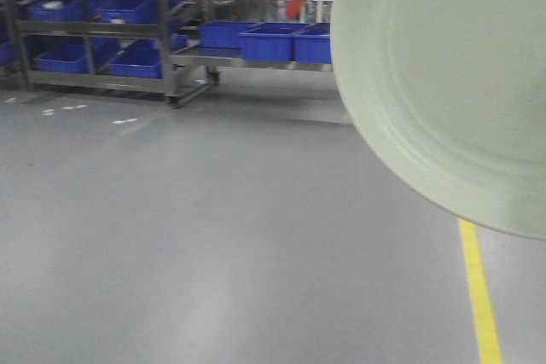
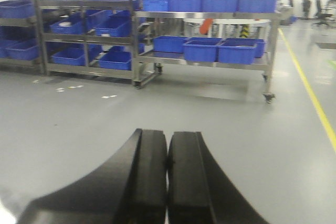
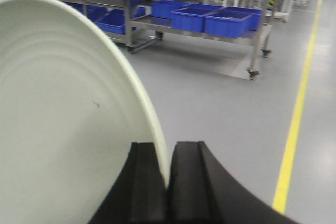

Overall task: Place green plate on second shelf with right arm
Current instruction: 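Drive the base across the floor holding the plate in the right gripper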

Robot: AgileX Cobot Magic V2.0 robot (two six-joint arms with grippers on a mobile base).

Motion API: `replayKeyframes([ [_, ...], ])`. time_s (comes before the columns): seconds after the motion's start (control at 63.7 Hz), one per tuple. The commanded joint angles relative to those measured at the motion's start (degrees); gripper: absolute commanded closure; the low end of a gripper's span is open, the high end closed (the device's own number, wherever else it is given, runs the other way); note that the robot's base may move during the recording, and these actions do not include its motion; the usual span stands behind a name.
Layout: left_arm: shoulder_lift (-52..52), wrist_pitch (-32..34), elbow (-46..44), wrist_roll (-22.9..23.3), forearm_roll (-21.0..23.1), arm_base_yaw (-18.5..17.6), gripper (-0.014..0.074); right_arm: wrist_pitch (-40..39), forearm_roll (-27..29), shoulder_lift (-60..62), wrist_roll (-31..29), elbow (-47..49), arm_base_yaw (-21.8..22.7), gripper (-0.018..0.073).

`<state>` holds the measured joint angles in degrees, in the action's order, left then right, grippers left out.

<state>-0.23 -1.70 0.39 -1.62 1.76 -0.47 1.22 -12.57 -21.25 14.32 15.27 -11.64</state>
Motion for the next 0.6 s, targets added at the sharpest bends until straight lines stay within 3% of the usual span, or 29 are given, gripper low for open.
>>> replayKeyframes([
  [0.0, -1.0, 5.1, 2.3, 0.1, 0.2, 0.0, 0.0466, -6.8, -0.4, -0.4, 0.6, 1.9, 0.3, 0.0504],
  [0.581, -1.0, 5.1, 2.3, 0.1, 0.2, 0.0, 0.0466, -6.8, -0.4, -0.4, 0.6, 1.9, 0.3, 0.0504],
])
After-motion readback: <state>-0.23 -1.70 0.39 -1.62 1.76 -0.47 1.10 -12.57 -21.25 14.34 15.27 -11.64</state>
